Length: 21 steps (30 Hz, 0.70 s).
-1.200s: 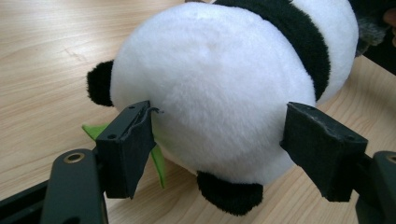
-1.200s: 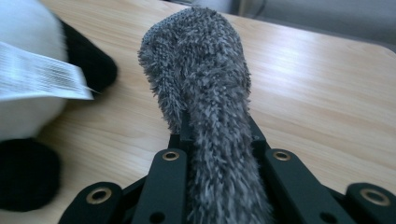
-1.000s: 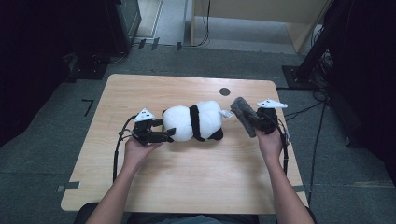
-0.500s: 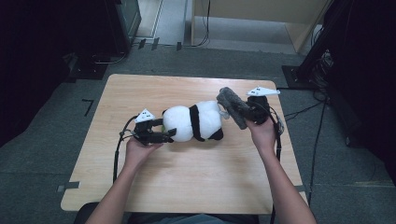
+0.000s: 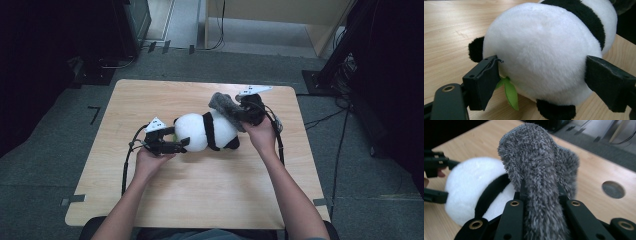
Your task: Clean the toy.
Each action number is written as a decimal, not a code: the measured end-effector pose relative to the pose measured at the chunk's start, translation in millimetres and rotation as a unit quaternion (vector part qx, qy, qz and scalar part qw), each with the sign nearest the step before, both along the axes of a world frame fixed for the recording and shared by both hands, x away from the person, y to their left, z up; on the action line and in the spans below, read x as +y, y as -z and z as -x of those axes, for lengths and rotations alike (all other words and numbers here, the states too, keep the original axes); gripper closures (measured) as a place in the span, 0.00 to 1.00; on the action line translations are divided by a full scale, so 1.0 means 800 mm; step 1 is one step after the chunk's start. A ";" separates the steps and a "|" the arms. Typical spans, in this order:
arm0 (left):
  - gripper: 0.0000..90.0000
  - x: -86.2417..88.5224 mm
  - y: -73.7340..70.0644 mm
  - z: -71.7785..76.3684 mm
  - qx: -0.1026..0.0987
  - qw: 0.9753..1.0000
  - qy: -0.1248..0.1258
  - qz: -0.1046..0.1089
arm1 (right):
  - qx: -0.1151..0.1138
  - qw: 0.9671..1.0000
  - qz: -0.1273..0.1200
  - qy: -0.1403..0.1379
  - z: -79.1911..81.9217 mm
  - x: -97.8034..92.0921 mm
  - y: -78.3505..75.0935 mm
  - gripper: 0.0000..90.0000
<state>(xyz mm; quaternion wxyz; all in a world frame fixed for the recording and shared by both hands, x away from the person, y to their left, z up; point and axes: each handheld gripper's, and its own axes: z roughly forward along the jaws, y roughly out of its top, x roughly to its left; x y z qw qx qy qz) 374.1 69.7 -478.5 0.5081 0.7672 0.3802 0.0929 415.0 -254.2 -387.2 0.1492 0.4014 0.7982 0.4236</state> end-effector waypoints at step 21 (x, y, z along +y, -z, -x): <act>0.29 -0.016 0.012 -0.003 0.018 1.000 0.000 -0.003 | 0.030 0.999 -0.020 -0.028 -0.008 -0.006 0.035 0.82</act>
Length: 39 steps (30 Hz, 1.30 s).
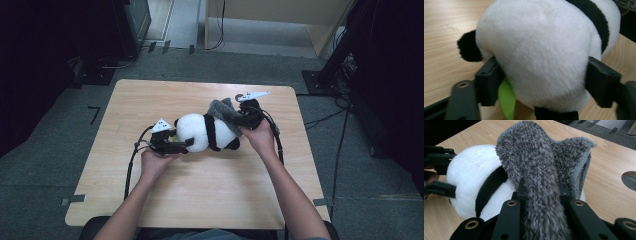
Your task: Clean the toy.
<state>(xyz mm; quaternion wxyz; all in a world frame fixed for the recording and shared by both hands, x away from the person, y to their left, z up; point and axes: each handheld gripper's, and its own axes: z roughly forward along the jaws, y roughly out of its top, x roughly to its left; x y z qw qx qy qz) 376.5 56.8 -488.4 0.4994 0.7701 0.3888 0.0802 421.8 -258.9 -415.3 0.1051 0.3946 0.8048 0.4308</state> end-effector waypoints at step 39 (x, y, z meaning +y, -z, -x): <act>0.55 0.018 -0.009 0.003 0.016 1.000 0.019 0.005 | 0.054 0.993 0.051 -0.091 -0.074 0.162 -0.009 0.84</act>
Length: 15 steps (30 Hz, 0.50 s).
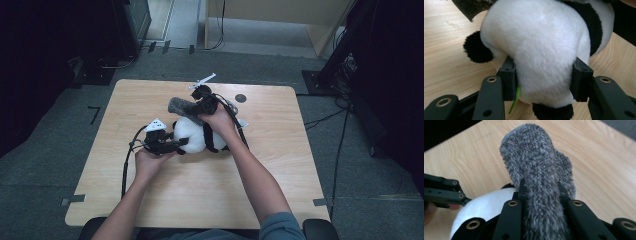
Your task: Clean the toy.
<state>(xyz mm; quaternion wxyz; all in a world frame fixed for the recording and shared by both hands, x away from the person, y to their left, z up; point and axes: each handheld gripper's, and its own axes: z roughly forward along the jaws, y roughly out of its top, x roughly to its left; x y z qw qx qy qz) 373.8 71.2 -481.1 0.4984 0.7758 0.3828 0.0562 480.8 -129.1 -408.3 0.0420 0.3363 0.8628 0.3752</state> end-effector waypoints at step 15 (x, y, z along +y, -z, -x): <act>0.55 0.000 0.000 0.000 0.007 1.000 -0.004 -0.008 | 0.025 0.997 0.058 0.043 -0.015 -0.052 -0.002 0.83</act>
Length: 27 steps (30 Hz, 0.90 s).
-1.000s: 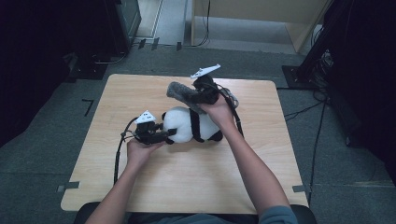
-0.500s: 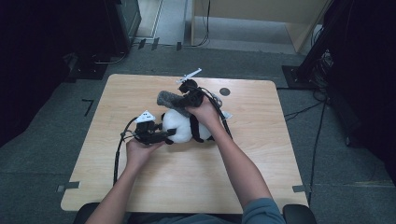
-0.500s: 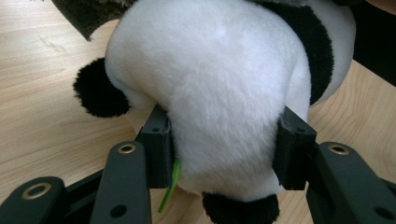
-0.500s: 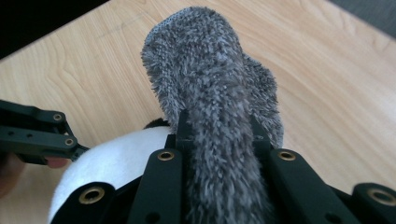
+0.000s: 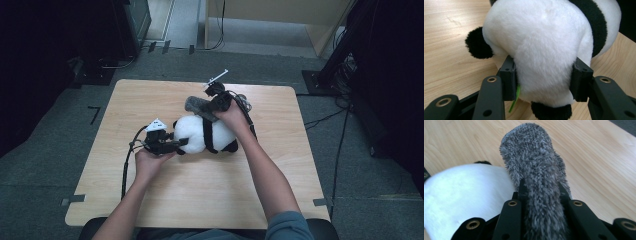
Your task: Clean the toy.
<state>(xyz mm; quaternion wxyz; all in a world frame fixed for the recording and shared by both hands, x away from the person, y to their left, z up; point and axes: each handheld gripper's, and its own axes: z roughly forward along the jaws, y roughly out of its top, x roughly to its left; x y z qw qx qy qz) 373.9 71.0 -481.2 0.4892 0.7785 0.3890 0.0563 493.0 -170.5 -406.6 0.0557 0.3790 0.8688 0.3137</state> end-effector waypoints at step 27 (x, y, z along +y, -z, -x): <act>0.54 0.004 0.004 -0.002 0.000 1.000 0.000 0.002 | 0.006 0.997 -0.017 0.077 0.009 -0.120 0.002 0.84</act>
